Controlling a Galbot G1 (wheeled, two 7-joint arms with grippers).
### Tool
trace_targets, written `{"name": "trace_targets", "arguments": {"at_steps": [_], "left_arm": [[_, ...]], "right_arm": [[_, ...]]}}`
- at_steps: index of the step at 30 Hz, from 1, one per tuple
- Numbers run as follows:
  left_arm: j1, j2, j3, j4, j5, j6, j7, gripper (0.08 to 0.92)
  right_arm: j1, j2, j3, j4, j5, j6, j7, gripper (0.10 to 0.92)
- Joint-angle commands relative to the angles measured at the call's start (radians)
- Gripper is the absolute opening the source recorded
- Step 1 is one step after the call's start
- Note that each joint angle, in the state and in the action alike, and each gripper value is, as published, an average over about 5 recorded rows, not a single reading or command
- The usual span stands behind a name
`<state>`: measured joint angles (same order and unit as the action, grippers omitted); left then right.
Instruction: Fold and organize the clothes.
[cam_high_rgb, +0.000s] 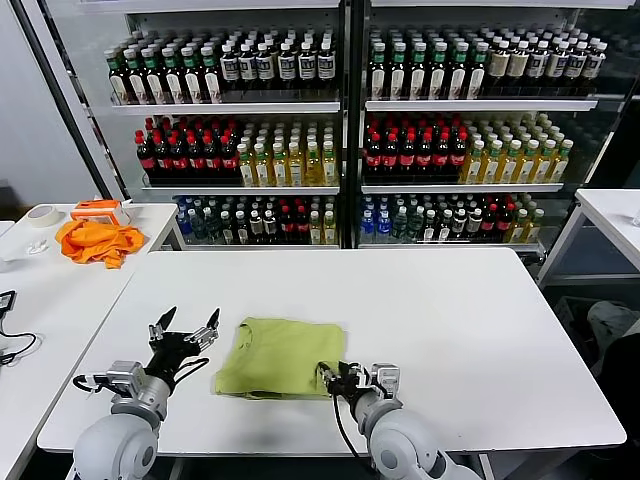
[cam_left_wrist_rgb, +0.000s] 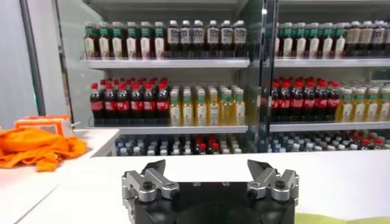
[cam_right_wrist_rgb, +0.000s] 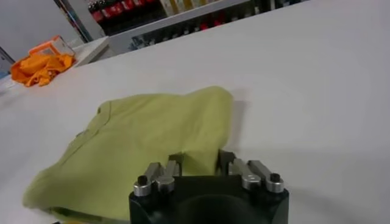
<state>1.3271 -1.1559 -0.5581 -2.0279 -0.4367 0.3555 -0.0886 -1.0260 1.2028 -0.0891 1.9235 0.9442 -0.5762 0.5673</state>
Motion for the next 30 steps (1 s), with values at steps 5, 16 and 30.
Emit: {"name": "trace_targets", "arguments": {"at_steps": [5,16,30], "left_arm": [[0.013,0.002,-0.013,0.005,0.012,0.012,-0.013,0.823],[0.008,0.002,0.008,0.041,0.029,-0.018,-0.011,0.823],[-0.024,-0.02,0.045,0.09,0.085,-0.123,0.038,0.823]], "right_arm": [[0.061,-0.012,0.022,0.031,-0.066,-0.004,-0.005,0.257],[-0.018,-0.225,0.18,0.146,-0.14,-0.006,-0.127,0.105],[-0.152,-0.3,0.335,0.098,-0.338,-0.003,-0.425,0.105]]}}
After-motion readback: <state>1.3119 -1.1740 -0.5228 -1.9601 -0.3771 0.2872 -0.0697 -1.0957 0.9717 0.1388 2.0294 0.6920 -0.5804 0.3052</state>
